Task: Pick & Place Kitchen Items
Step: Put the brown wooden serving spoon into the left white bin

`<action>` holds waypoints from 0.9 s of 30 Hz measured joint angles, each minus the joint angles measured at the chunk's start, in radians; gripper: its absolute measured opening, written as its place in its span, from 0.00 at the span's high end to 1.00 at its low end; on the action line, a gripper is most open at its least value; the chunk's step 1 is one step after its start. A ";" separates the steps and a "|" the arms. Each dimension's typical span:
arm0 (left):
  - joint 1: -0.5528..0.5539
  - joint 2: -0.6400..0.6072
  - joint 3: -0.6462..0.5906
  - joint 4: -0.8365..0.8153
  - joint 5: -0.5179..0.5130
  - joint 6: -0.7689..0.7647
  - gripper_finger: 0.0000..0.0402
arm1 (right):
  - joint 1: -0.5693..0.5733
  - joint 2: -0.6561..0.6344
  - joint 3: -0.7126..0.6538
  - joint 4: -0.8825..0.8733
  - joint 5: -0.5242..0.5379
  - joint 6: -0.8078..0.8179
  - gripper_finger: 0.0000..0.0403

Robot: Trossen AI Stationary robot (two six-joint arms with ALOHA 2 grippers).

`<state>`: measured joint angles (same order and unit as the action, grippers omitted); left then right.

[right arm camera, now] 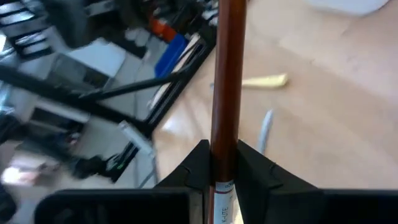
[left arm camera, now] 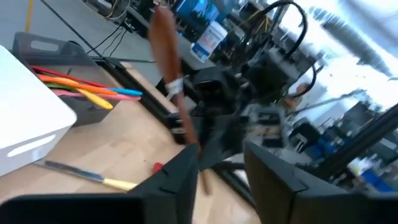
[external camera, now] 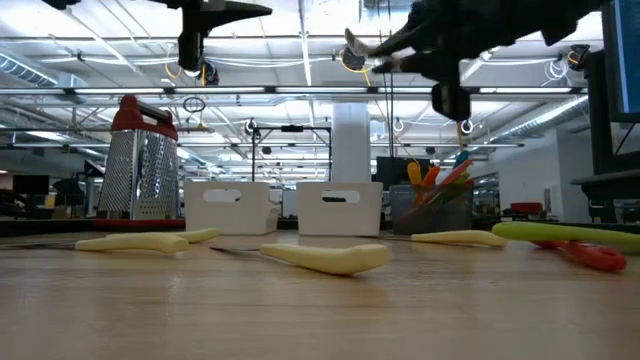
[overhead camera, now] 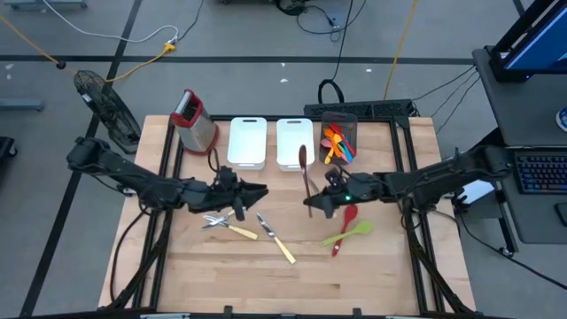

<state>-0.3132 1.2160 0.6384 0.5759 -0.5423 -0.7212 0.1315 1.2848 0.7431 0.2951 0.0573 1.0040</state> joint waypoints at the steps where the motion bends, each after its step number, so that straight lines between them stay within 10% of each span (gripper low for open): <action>1: 0.003 0.012 0.000 0.027 0.000 -0.006 0.64 | -0.011 0.017 0.010 0.000 0.005 -0.011 0.91; 12: 0.050 0.160 0.001 0.199 -0.010 -0.026 0.32 | -0.054 0.147 0.182 -0.043 0.021 -0.108 0.91; 27: 0.121 0.291 0.122 0.195 0.058 0.015 0.29 | -0.052 0.200 0.243 -0.061 -0.005 -0.103 0.91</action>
<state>-0.1920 1.5070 0.7599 0.7707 -0.4842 -0.7066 0.0799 1.4849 0.9863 0.2343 0.0521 0.9009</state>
